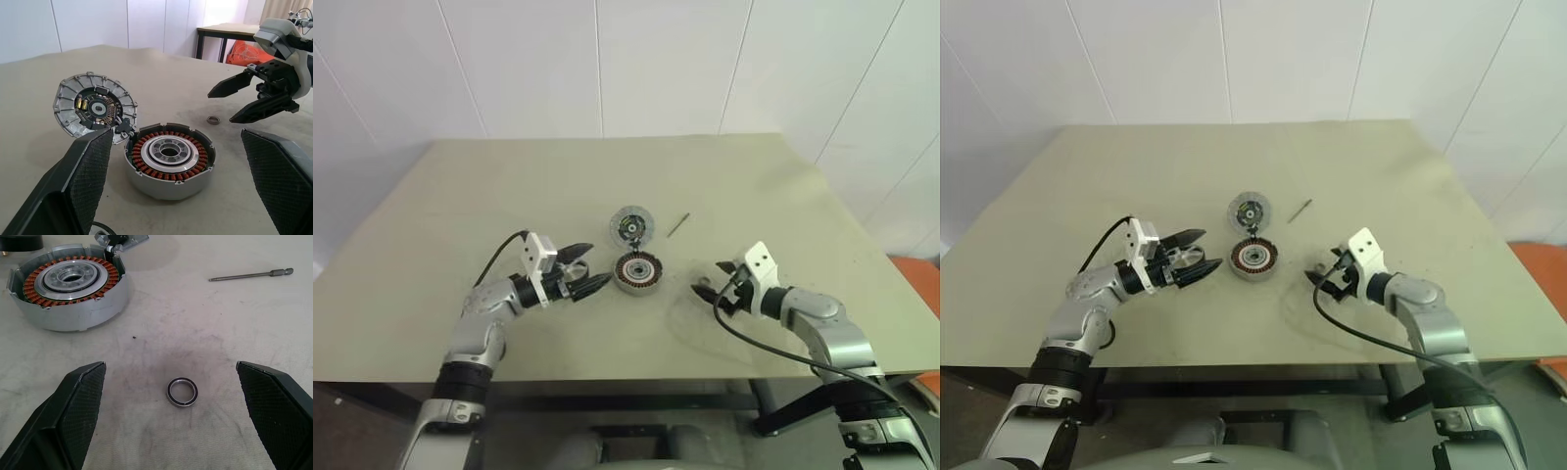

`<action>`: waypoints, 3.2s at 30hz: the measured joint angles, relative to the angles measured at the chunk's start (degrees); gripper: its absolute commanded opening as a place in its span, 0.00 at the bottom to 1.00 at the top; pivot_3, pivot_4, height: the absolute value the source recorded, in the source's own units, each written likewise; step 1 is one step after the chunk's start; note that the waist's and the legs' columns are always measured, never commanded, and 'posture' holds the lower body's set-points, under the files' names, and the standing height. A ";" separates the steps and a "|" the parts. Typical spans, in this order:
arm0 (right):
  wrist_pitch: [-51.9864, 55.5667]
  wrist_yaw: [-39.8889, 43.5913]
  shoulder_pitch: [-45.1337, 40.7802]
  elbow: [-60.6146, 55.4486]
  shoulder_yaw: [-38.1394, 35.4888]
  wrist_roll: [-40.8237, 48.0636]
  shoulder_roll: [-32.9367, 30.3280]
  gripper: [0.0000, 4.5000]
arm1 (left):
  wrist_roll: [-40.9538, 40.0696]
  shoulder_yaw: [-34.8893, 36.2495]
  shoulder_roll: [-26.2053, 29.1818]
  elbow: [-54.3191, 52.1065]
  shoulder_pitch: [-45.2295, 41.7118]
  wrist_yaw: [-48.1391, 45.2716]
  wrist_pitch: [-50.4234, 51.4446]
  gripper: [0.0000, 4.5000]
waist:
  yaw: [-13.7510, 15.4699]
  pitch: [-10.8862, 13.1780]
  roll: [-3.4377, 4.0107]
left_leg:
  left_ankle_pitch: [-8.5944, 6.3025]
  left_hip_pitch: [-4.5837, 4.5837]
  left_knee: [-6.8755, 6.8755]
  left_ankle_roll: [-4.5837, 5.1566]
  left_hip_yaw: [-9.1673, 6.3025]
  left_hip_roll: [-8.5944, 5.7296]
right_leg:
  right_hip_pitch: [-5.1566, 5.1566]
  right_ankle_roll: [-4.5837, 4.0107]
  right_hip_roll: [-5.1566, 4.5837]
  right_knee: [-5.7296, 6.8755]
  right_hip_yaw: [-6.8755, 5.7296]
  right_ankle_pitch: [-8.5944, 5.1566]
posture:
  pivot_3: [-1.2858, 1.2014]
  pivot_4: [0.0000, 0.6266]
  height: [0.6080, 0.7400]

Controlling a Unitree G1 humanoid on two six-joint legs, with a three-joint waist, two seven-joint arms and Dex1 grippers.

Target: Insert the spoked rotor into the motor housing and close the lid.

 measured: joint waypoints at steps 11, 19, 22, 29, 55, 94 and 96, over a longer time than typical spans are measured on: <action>2.96 -4.12 -0.32 1.47 0.15 -0.49 4.38 1.00 | 0.00 -0.34 0.01 -1.00 0.10 -0.01 0.30 0.99 | -0.01 0.00 0.00 | 0.00 0.00 0.00 0.00 -0.01 0.01 | -0.01 -0.01 0.01 0.01 0.00 0.00 | 0.52 0.00 1.00; 3.44 -6.48 -0.33 2.25 0.16 -0.64 6.57 1.00 | 0.00 -0.57 0.02 -1.16 0.17 0.00 0.32 0.99 | -0.03 0.00 0.01 | 0.00 0.00 -0.01 0.00 0.00 0.00 | 0.00 -0.01 0.00 0.01 0.01 0.00 | 0.52 0.00 1.00; 3.46 -6.63 -0.33 2.50 0.16 -1.04 6.43 1.00 | 0.00 -0.57 0.03 -1.18 0.18 0.00 0.32 0.99 | -0.03 0.00 0.01 | 0.00 0.00 0.00 0.00 0.00 0.00 | 0.00 -0.01 0.00 0.00 0.00 0.00 | 0.52 0.00 1.00; 3.15 -6.21 -0.94 3.98 0.12 -1.11 4.51 1.00 | 0.00 -0.57 0.07 -1.39 0.24 0.00 0.32 0.99 | 0.00 0.00 0.00 | 0.00 0.01 0.01 0.00 0.00 -0.01 | 0.02 -0.02 0.00 0.01 0.00 -0.01 | 0.52 0.00 1.00; 6.20 -2.81 -11.85 1.18 4.37 0.39 11.88 0.15 | -0.82 -0.50 1.66 -2.72 0.91 -0.39 2.07 1.00 | -0.35 0.11 0.18 | 0.00 0.03 0.00 0.00 -0.01 0.06 | -0.08 0.08 0.07 0.18 0.00 0.06 | 0.52 0.00 1.00; 15.79 -1.02 -22.39 11.50 14.33 -6.09 13.70 0.15 | -2.27 -0.46 2.63 -6.85 5.86 1.41 3.93 1.00 | -0.23 0.09 0.17 | 0.00 0.03 -0.04 0.00 -0.01 -0.01 | -0.09 -0.03 0.01 0.12 -0.01 0.02 | 0.52 0.00 1.00; 15.77 -1.18 -22.38 11.51 14.32 -6.10 13.88 0.15 | -2.25 -0.45 2.59 -6.55 5.86 1.52 3.85 1.00 | -0.23 0.09 0.17 | 0.00 0.03 -0.04 -0.01 -0.01 -0.01 | -0.09 -0.02 0.01 0.12 -0.01 0.03 | 0.52 0.00 1.00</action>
